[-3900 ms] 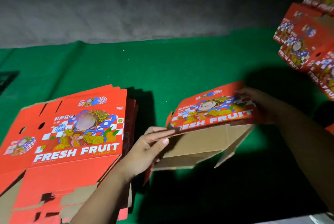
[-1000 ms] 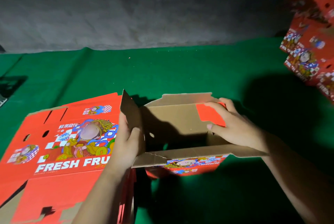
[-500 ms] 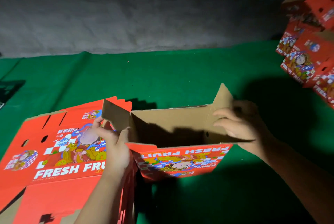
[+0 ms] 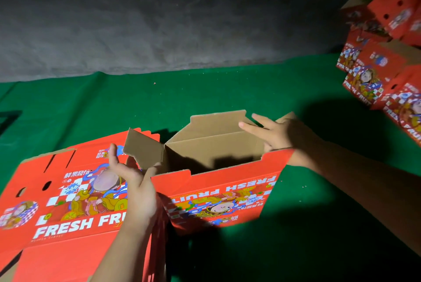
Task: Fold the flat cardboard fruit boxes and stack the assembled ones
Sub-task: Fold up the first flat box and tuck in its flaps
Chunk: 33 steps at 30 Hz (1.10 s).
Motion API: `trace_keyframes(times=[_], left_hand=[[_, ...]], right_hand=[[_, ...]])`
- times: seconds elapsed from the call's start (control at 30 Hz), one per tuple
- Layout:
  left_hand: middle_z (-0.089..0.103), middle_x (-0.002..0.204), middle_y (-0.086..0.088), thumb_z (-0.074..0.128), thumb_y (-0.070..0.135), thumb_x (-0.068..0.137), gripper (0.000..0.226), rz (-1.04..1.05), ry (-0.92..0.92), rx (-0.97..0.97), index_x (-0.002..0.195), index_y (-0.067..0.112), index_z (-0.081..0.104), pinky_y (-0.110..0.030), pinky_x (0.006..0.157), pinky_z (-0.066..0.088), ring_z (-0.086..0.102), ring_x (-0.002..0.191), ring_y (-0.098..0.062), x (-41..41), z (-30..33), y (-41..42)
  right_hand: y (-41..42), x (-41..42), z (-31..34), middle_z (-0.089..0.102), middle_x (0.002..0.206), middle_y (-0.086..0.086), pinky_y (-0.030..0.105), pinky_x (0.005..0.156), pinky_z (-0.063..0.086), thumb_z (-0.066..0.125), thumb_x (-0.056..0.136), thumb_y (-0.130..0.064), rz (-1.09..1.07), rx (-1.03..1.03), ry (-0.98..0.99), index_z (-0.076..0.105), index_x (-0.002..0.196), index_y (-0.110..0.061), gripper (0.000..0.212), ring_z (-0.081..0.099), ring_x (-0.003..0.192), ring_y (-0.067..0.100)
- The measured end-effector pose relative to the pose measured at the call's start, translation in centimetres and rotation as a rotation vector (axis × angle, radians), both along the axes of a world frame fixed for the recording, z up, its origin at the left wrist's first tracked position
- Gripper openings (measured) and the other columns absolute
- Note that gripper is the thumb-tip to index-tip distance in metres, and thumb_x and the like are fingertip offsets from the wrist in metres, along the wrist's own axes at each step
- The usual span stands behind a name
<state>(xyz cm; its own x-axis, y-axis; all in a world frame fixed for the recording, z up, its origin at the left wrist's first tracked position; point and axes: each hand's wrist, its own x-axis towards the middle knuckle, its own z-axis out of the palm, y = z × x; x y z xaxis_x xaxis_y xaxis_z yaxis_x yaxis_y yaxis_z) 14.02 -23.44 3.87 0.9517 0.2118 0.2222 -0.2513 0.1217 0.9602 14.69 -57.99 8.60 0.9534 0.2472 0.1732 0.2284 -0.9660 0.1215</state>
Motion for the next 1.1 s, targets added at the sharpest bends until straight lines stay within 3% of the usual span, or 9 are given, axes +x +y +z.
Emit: trace_keyframes(times=[0.13, 0.27, 0.4, 0.5, 0.63, 0.77, 0.83, 0.93, 1.1], left_hand=[[0.056, 0.137, 0.007, 0.044, -0.025, 0.088, 0.082, 0.038, -0.059, -0.034, 0.141, 0.037, 0.033, -0.045, 0.108, 0.044, 0.060, 0.117, -0.022, 0.9, -0.9, 0.6], [0.074, 0.116, 0.004, 0.044, -0.002, 0.091, 0.053, -0.060, 0.018, 0.097, 0.118, 0.033, 0.074, -0.042, 0.100, 0.048, 0.067, 0.110, -0.022, 1.1, -1.4, 1.0], [0.067, 0.137, 0.002, 0.047, 0.048, 0.103, 0.046, -0.259, 0.094, -0.084, 0.145, 0.032, 0.058, -0.034, 0.104, 0.052, 0.062, 0.129, -0.018, 1.2, -0.1, 1.0], [0.054, 0.150, 0.017, 0.046, 0.073, 0.094, 0.072, -0.207, 0.060, 0.165, 0.154, 0.034, 0.044, -0.039, 0.121, 0.037, 0.046, 0.143, -0.008, 1.1, 0.3, 1.6], [0.056, 0.131, 0.004, 0.070, 0.046, 0.093, 0.080, 0.012, -0.079, 0.733, 0.161, 0.025, 0.032, -0.029, 0.105, 0.035, 0.046, 0.126, -0.020, 1.4, 0.0, 1.5], [0.035, 0.162, 0.005, 0.075, 0.033, 0.091, 0.065, 0.101, -0.251, 1.192, 0.148, 0.020, 0.046, -0.029, 0.108, 0.028, 0.043, 0.120, -0.031, 1.9, 0.7, 0.0], [0.024, 0.170, 0.001, 0.077, 0.023, 0.090, 0.049, 0.069, -0.368, 1.269, 0.136, 0.016, 0.060, -0.038, 0.111, 0.033, 0.045, 0.120, -0.036, 1.9, 0.9, -0.1], [0.025, 0.169, 0.002, 0.066, 0.002, 0.092, 0.045, -0.193, -0.542, 1.215, 0.132, 0.023, 0.064, -0.044, 0.115, 0.034, 0.040, 0.136, -0.033, 1.9, 1.3, 0.7], [0.031, 0.157, -0.001, 0.066, 0.006, 0.086, 0.057, -0.358, -0.431, 1.135, 0.136, 0.030, 0.056, -0.047, 0.114, 0.034, 0.036, 0.139, -0.026, 1.9, 2.6, 0.9]], right_hand=[[0.3, 1.5, -0.8, 0.063, 0.075, -0.001, 0.040, 0.081, 0.055, 0.049, 0.075, -0.035, 0.061, -0.034, -0.157, 0.053, 0.147, -0.035, 0.072, 0.064, 0.068, 0.030], [0.5, 1.7, -1.5, 0.067, 0.089, 0.006, 0.047, 0.098, 0.049, 0.055, 0.075, -0.037, 0.024, 0.001, -0.124, 0.068, 0.136, -0.026, 0.063, 0.064, 0.087, 0.034], [-0.1, 1.6, -1.1, 0.059, 0.098, -0.001, 0.039, 0.079, 0.040, 0.031, 0.079, -0.071, -0.135, -0.054, -0.025, 0.046, 0.150, -0.046, 0.078, 0.053, 0.086, 0.030], [-0.1, 1.1, -1.4, 0.061, 0.096, 0.001, 0.039, 0.076, 0.039, 0.035, 0.082, -0.070, -0.112, -0.037, -0.063, 0.052, 0.146, -0.045, 0.071, 0.054, 0.080, 0.032], [-0.2, 1.2, -1.9, 0.065, 0.112, 0.006, 0.037, 0.088, 0.050, 0.053, 0.092, -0.048, -0.351, 0.428, -0.027, 0.068, 0.131, -0.040, 0.042, 0.062, 0.104, 0.036], [1.5, 0.0, -2.9, 0.048, 0.148, 0.022, 0.043, 0.112, 0.033, 0.051, 0.080, -0.054, -0.858, 0.910, -0.383, 0.049, 0.151, -0.022, 0.078, 0.042, 0.137, 0.037], [2.4, -1.3, -3.9, 0.028, 0.158, 0.023, 0.045, 0.117, 0.027, 0.072, 0.080, -0.037, -0.910, 1.104, -0.558, 0.029, 0.160, -0.017, 0.093, 0.029, 0.145, 0.035], [2.6, -1.9, -4.3, 0.042, 0.147, 0.016, 0.037, 0.116, 0.035, 0.067, 0.086, 0.001, -0.718, 1.431, -0.549, 0.023, 0.161, -0.012, 0.088, 0.044, 0.136, 0.026], [3.9, -4.0, -3.8, 0.042, 0.148, 0.020, 0.032, 0.120, 0.033, 0.057, 0.087, 0.004, -0.379, 1.000, -0.686, 0.039, 0.149, -0.002, 0.065, 0.042, 0.139, 0.031]])
